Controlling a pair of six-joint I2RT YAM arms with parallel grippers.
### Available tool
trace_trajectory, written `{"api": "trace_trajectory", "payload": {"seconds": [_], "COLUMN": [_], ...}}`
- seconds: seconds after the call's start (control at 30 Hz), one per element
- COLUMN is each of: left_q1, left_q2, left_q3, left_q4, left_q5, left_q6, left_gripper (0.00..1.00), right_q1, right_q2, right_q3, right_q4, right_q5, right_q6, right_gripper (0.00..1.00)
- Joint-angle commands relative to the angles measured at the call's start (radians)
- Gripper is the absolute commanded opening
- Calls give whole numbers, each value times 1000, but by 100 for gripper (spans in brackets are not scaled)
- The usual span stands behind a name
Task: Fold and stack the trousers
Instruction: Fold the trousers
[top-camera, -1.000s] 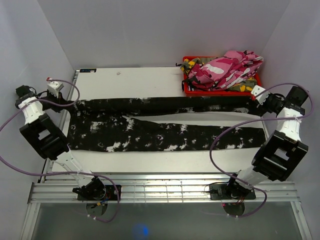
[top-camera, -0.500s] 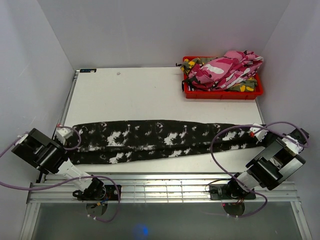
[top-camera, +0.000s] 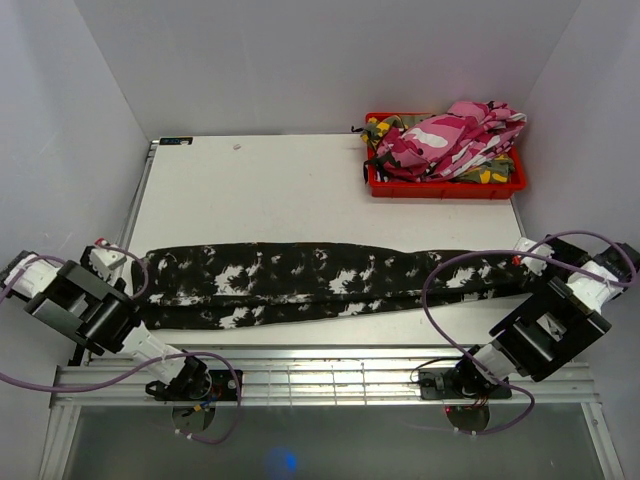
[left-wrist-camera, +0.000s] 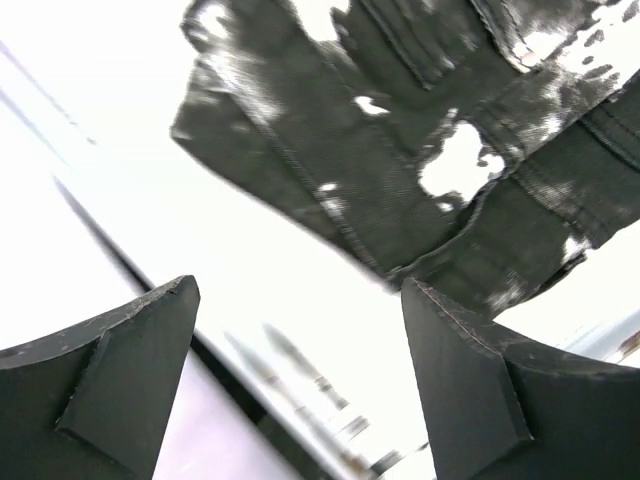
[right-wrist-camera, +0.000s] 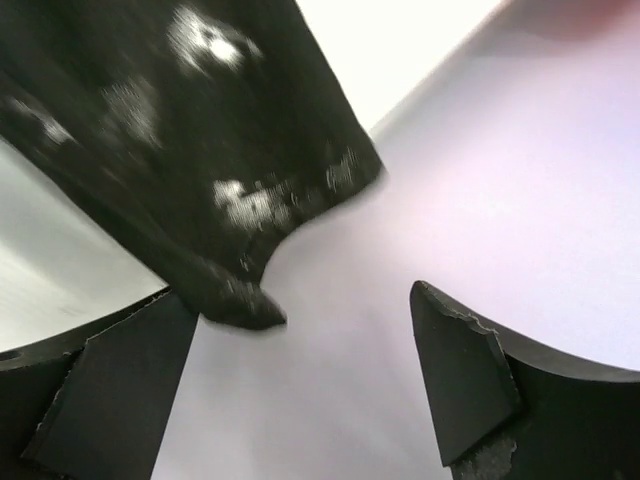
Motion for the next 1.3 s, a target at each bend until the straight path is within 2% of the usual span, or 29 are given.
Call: {"api": "trace_trajectory", "payload": {"seconds": [0.0, 0.13, 0.23, 0.27, 0.33, 0.37, 0.43, 0.5, 0.63, 0.73, 0.9, 1.07, 1.27], "left_q1": [-12, -26, -79, -140, -208, -275, -334, -389, -426, -420, -409, -415, -429], "left_q2": [-58, -29, -47, -71, -165, -188, -219, -227, -142, -29, 103, 142, 97], "left_q3": [111, 184, 152, 118, 38, -38, -100, -187, -273, -255, -143, -14, -65], "left_q4": [-107, -138, -155, -98, 4, 94, 124, 212, 356, 434, 502, 500, 505], "left_q5": [40, 67, 102, 86, 72, 43, 6, -45, -196, -313, -349, -283, -270], "left_q6": [122, 75, 4, -32, -207, -268, -348, -431, -522, -533, -459, -436, -398], "left_gripper": [93, 92, 92, 92, 92, 90, 87, 82, 67, 57, 56, 65, 72], "right_q1": [11, 31, 85, 110, 129, 132, 143, 152, 193, 197, 197, 197, 198], "right_q2": [-28, -16, 55, 104, 148, 187, 218, 235, 224, 247, 328, 395, 466], "right_q3": [117, 181, 290, 359, 423, 477, 509, 505, 418, 418, 503, 554, 556], "right_q4": [-165, -194, -289, -331, -403, -467, -507, -511, -388, -362, -400, -478, -494], "right_q5": [12, 43, 78, 94, 86, 80, 83, 104, 185, 192, 174, 86, -63], "right_q6": [-198, -86, 125, 170, 276, 297, 352, 379, 534, 664, 828, 931, 1077], "right_gripper": [90, 90, 92, 96, 97, 98, 100, 92, 86, 86, 87, 84, 79]}}
